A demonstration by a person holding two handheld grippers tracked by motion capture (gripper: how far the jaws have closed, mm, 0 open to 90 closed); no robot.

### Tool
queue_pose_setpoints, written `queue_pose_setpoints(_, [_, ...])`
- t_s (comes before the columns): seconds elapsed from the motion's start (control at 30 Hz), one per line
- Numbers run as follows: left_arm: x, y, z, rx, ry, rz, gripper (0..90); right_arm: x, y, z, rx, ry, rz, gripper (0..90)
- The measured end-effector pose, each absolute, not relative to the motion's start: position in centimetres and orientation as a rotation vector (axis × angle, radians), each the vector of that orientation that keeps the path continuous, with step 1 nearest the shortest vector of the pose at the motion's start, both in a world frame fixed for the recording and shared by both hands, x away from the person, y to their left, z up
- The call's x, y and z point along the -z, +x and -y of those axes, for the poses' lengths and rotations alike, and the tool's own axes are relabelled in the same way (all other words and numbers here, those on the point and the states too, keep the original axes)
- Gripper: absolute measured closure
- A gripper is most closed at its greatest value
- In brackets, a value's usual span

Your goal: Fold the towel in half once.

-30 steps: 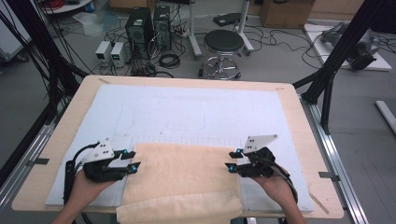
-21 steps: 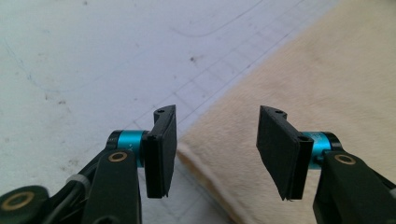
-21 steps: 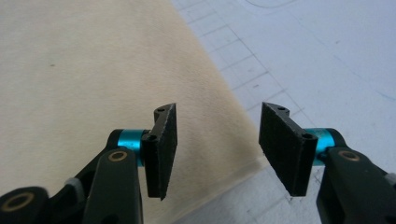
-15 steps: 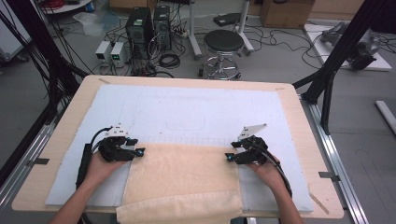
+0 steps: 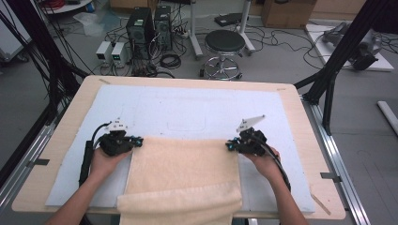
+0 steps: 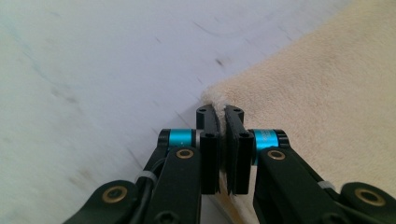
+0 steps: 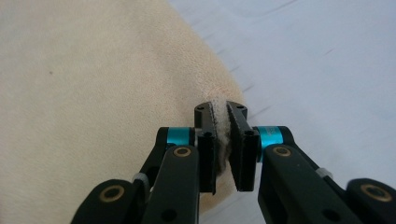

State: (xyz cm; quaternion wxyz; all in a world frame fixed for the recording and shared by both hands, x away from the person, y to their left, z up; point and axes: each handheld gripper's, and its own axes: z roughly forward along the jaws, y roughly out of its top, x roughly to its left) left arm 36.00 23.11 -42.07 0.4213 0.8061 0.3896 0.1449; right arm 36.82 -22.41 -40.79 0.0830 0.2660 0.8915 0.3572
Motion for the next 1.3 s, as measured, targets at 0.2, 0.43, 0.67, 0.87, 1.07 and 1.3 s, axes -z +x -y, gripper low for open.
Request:
queue_pose_setpoints(0.2, [38.9, 41.1, -22.3, -0.478, 1.944, -1.047, 85.4, 38.6, 42.8, 21.6, -1.011, 0.882, -2.571, 83.4])
queue_pose_setpoints(0.43, [35.5, 45.4, -21.6, -0.55, 1.922, -1.052, 80.8, 35.4, 47.6, 21.9, -1.013, 0.968, -2.473, 75.0])
queue_pose_setpoints(0.67, [36.6, 43.9, -22.5, -0.48, 1.943, -1.005, 62.2, 36.1, 46.5, 22.5, -1.046, 0.948, -2.508, 57.3])
queue_pose_setpoints(0.87, [37.5, 40.9, -23.7, -0.426, 1.913, -0.949, 57.5, 36.8, 43.3, 23.0, -1.104, 0.902, -2.539, 52.5])
queue_pose_setpoints(1.07, [38.2, 37.6, -24.0, -0.383, 1.923, -0.884, 52.2, 37.1, 39.9, 23.3, -1.136, 0.85, -2.541, 50.3])
queue_pose_setpoints(1.3, [39.4, 34.4, -24.0, -0.394, 1.997, -0.825, 49.3, 38.4, 37.0, 23.8, -1.137, 0.831, -2.549, 48.9])
